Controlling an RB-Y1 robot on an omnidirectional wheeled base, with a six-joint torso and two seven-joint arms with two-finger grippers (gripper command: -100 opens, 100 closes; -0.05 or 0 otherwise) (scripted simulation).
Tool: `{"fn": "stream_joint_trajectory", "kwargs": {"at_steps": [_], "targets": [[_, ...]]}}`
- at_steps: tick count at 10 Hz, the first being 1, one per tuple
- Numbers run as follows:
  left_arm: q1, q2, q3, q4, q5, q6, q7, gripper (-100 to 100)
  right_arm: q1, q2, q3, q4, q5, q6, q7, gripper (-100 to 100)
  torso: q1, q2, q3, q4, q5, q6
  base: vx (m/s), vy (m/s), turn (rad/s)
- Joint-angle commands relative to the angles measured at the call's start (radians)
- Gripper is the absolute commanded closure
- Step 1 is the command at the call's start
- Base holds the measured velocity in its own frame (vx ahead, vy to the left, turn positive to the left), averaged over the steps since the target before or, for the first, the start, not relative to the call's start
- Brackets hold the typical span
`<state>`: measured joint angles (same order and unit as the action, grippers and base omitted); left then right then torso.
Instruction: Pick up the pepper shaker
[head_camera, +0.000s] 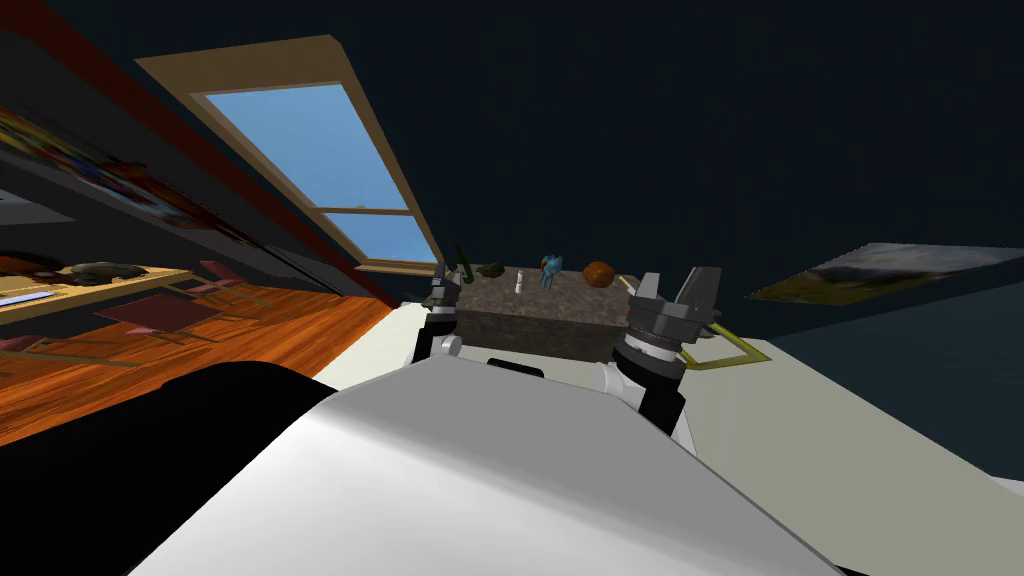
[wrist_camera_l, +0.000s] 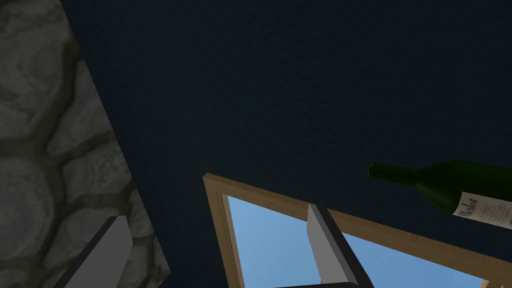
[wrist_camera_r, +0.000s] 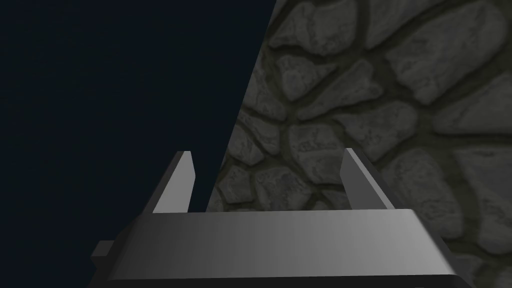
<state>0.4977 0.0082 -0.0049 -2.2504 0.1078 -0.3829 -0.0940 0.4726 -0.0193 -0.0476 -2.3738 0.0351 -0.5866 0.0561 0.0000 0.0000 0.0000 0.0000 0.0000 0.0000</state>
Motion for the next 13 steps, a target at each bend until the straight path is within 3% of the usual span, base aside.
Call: {"fn": "stream_joint_trajectory", "kwargs": {"at_steps": [1, 4, 13], "targets": [[-0.022, 0.041, -0.002, 0.006, 0.009, 0.040, -0.012, -100, 0.000, 0.000, 0.000, 0.000, 0.000, 0.000, 0.000, 0, 0.000, 0.000, 0.000, 0.000, 0.000, 0.000, -0.007, -0.024, -0.074], [-0.076, 0.084, -0.005, 0.024, 0.031, 0.124, -0.041, -100, 0.000, 0.000, 0.000, 0.000, 0.000, 0.000, 0.000, 0, -0.003, 0.000, 0.000, 0.000, -0.001, 0.000, -0.005, -0.058, -0.077], [-0.187, 0.114, -0.006, 0.070, 0.067, 0.350, -0.100, -100, 0.000, 0.000, 0.000, 0.000, 0.000, 0.000, 0.000, 0, -0.004, 0.000, 0.000, 0.000, -0.001, 0.000, -0.003, -0.046, -0.056]]}}
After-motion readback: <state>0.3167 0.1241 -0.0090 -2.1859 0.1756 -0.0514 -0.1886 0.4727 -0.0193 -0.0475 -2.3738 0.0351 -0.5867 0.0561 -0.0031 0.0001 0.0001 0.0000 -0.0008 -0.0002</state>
